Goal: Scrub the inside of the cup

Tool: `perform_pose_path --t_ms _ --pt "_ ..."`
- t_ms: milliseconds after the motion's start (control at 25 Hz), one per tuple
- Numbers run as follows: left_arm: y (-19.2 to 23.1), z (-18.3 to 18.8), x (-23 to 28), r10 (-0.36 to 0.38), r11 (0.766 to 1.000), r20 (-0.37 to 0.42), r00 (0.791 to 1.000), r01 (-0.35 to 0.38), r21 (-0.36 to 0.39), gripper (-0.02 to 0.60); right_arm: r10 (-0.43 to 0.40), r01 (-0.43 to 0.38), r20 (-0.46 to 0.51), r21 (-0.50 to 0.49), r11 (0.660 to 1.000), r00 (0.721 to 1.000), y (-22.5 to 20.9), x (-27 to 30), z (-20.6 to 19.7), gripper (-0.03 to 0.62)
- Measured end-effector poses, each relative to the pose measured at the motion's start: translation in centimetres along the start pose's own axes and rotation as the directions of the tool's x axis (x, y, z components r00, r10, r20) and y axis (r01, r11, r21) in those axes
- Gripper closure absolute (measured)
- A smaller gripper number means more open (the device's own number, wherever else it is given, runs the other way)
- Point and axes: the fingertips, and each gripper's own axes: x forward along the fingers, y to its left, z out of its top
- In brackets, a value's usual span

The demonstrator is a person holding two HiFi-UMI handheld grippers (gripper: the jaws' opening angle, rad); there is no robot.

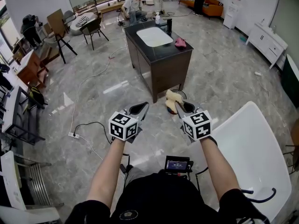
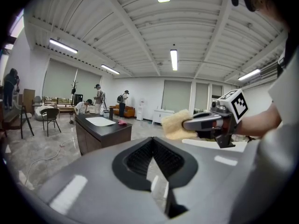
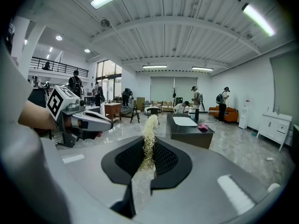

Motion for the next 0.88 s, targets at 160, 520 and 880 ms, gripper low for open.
perform_pose_path --t_ms 160,520,880 --pt "-0.4 -0.3 -0.1 -0.003 1.000 -0.009 1.000 0.003 -0.001 0.584 0.009 -0.009 -0.004 0.007 1.000 1.000 -0.1 -0.1 -0.4 0.551" --pt "2.4 -2.0 -0.2 0.018 0.999 -0.035 0.999 -0.019 -0.036 0.583 0.040 -0.039 -0.016 0.044 0.998 0.999 -0.3 3.2 -1.2 0.551" --pt "10.4 -2.6 2.5 0.005 0.997 -0.058 0.998 -0.010 -0.077 0.583 0.066 -0.062 -0.067 0.062 0.996 0.996 -1.0 11.3 0.0 0.551"
